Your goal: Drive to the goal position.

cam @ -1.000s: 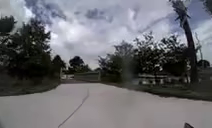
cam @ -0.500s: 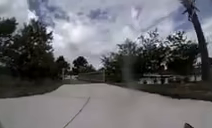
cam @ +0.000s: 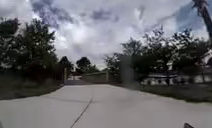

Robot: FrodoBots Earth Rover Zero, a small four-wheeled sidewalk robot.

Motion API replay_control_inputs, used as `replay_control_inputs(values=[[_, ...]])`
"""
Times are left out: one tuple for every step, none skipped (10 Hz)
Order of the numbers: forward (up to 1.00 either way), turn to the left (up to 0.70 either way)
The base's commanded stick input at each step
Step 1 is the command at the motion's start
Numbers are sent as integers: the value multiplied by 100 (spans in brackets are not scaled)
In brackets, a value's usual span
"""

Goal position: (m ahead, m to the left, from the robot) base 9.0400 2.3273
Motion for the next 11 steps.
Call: replay_control_inputs(values=[[59, 15], [59, 5], [59, 2], [59, 1], [59, 1], [59, 1], [59, 1], [59, 1], [59, 1], [59, 1], [59, 1]])
